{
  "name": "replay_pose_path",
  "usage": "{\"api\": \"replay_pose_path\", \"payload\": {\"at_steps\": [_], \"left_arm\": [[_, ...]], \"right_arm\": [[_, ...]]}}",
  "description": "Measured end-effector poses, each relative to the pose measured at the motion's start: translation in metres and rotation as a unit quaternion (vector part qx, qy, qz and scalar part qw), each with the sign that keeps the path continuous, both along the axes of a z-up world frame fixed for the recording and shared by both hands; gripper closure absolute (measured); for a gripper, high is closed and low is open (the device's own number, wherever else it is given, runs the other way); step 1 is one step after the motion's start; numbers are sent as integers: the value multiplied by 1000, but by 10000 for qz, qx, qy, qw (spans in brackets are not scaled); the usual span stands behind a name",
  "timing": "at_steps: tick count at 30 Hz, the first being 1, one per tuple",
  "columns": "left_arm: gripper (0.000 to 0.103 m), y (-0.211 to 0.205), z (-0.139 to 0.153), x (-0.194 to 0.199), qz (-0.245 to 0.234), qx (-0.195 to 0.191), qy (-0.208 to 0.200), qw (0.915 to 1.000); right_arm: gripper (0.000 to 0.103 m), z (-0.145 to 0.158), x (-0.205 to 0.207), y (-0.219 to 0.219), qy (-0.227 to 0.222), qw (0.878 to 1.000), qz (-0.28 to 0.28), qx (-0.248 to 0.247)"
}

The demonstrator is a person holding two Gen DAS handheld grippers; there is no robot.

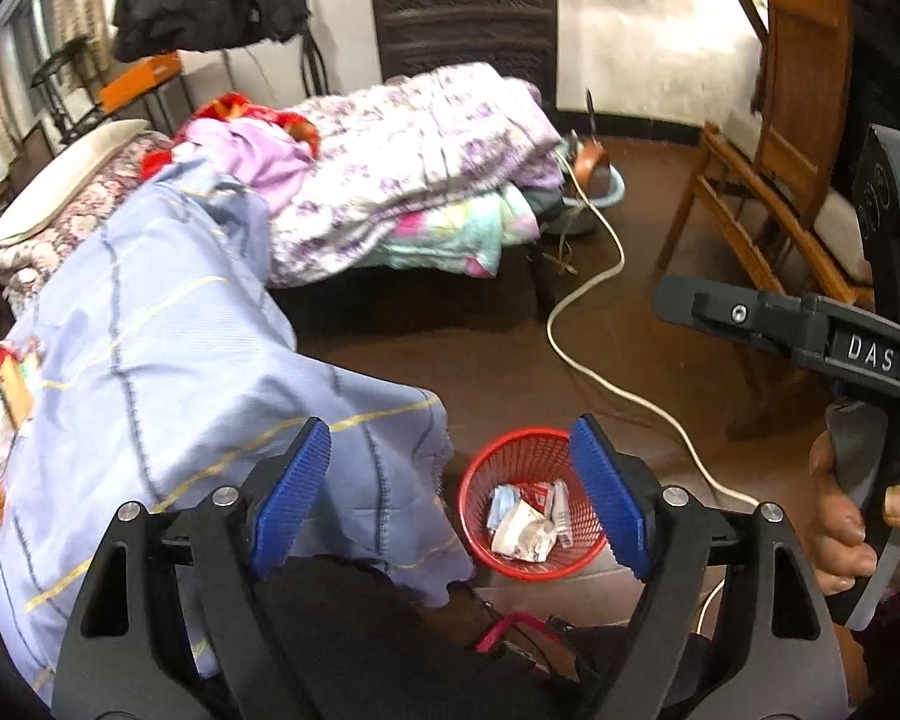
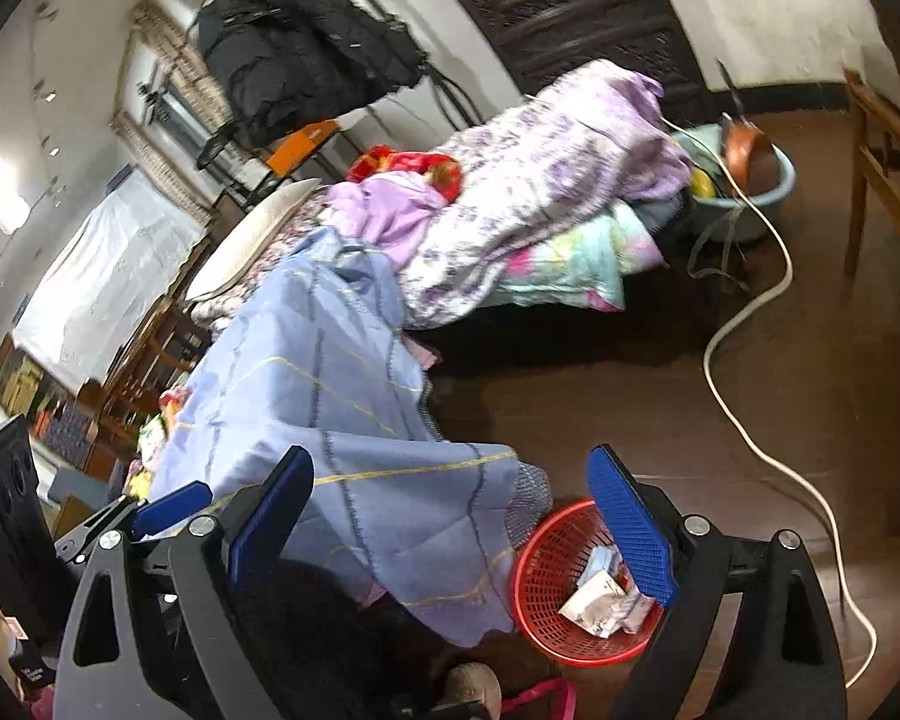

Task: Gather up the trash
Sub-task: 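Open both tools to drop the cup and box into the wastebasket, then move both open tools back toward the remaining trash on the table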

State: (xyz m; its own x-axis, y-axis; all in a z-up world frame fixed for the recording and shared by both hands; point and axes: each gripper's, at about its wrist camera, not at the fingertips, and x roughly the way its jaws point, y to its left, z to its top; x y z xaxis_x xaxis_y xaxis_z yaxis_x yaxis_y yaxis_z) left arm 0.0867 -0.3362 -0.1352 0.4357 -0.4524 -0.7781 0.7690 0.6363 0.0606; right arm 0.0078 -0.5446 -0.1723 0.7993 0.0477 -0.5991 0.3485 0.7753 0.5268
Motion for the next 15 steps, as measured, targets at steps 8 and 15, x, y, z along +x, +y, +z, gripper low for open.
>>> {"api": "replay_pose_path", "payload": {"at_steps": [8,15], "left_arm": [[22,43,43,-20,269,-484,-455,9974],[17,94,87,-44,541,-1064,-913,9886]], "right_arm": [[11,61,-5,47,-427,9962,340,-681],[7,119,-17,92,-873,9870,617,-1197]]}}
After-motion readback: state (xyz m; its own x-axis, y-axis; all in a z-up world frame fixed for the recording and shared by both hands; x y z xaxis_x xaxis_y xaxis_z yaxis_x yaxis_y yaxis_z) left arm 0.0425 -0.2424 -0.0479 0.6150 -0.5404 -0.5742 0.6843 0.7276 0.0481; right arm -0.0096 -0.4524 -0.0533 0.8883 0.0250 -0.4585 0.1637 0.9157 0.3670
